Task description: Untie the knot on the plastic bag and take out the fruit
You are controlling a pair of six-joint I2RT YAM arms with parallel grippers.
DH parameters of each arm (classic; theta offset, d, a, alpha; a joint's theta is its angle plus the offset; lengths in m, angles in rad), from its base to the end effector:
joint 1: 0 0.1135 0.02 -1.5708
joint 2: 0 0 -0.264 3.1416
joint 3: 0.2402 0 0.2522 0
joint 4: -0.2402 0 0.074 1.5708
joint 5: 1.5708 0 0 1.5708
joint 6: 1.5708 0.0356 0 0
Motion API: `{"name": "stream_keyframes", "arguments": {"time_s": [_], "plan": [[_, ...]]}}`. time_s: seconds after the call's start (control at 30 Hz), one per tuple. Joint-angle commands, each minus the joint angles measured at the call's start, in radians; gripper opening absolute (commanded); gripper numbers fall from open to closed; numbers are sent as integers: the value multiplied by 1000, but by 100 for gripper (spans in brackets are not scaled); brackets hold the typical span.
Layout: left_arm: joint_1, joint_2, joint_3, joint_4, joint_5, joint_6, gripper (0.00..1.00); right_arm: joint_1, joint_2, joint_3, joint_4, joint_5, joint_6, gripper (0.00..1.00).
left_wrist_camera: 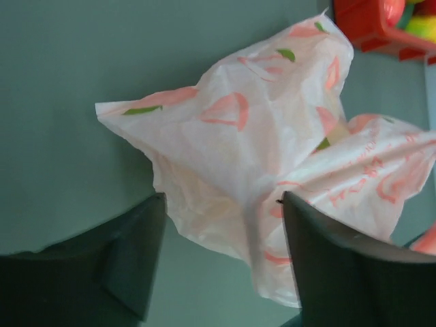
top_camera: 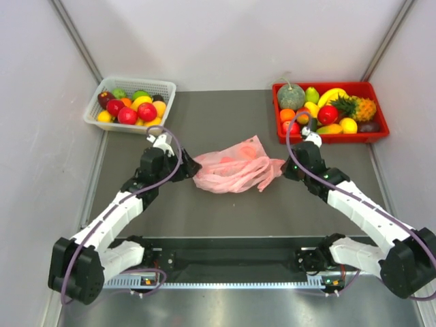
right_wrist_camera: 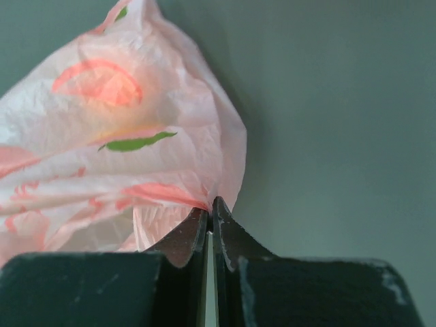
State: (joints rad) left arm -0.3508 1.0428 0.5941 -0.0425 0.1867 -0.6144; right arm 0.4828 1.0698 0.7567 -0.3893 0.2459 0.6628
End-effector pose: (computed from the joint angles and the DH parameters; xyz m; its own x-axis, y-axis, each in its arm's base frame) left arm 0.2136 -0.0852 0.2379 -0.6452 -0.3671 -0.6700 0.1462 0.8015 -0.5798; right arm 0.2056 0.0980 0.2566 -0.6269 0.3453 -0.6985 0.1269 0.9297 0.3457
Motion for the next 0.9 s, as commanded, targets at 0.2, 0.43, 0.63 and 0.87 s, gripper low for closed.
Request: {"name": "stream_keyframes", "arguments": {"time_s": [0.2, 0.43, 0.63, 0.87], "plan": [[-33, -80, 298, -207, 49, 139, 99, -10, -60, -43, 176, -287, -261, 0], [-201, 160, 530, -330, -15, 310, 98, -10, -51, 35, 167, -431, -356, 0], [-313, 338, 657, -366, -124, 401, 98, -9, -42, 92, 159, -503, -411, 0], [-370, 388, 673, -300, -104, 481, 99, -9, -34, 141, 127, -548, -454, 0]]}}
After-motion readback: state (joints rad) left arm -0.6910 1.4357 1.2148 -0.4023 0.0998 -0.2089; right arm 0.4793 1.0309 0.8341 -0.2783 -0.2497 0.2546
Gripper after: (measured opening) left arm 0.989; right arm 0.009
